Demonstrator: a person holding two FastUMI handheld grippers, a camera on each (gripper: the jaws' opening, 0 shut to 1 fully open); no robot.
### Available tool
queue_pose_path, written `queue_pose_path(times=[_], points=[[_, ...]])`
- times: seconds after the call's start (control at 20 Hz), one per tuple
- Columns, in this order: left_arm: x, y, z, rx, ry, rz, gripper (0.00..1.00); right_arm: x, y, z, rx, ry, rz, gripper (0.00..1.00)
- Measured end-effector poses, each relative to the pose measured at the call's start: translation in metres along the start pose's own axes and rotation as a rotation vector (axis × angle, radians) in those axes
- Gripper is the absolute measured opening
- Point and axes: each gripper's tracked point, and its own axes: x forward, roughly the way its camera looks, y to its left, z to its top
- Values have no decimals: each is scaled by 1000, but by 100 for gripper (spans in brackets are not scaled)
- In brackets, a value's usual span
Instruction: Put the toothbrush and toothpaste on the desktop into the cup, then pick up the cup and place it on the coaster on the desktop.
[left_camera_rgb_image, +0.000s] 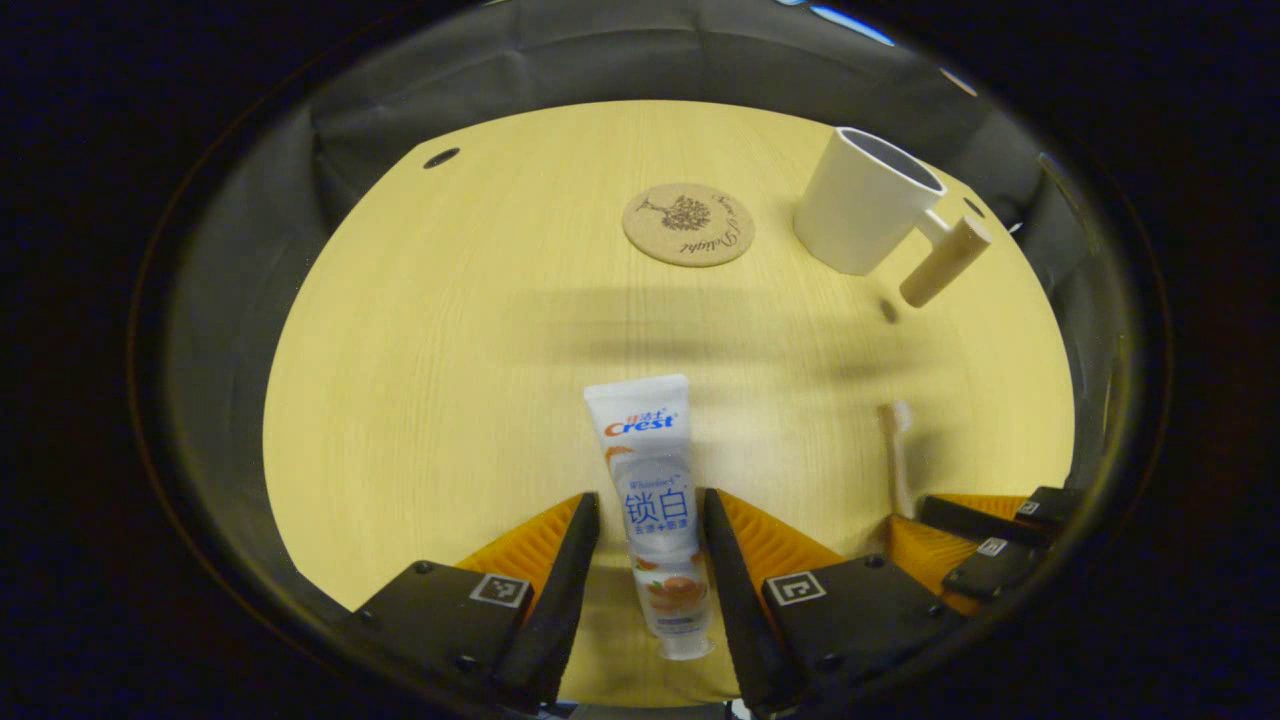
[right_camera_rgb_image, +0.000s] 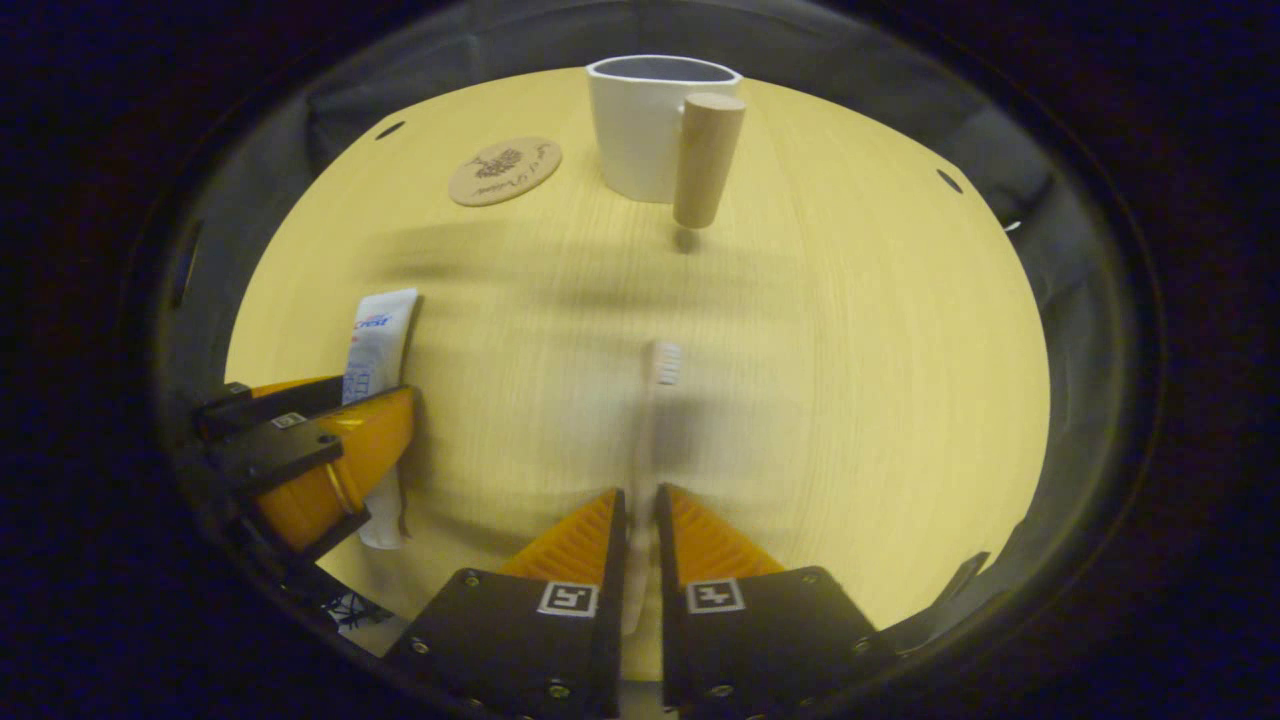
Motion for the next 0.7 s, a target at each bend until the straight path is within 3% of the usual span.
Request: queue_pose_path(times=[0.05,0.15,0.2,0.25,0.3,0.4,0.45,0.55,0.6,0.7], points=[[1,1,1,1,-4,6,65,-4,0,-2,-10,4,-1,17],[-1,1,2,-11,6,6,53,2,-4,2,9,-4,-19,17],[1,0,0,-15,17,7,42,-3,-3,-2,-4,22,-14,5],[-1,1,3,-20,11,12,41,-5,-2,-2,-5,10,-7,5],[1,1,1,-25,24,13,34,-5,-1,-4,-7,18,0,5],[1,0,4,-26,9,6,33,-5,0,-4,0,15,15,5],[-4,-2,3,-36,14,-1,27,-7,2,-6,8,18,28,5],[-2,-2,4,-51,14,-17,32,-11,3,-6,16,13,40,5],[-2,-2,3,-64,18,-21,27,-14,3,-4,20,2,43,5],[-4,-1,4,-75,13,-24,27,-21,1,0,29,-16,50,4]])
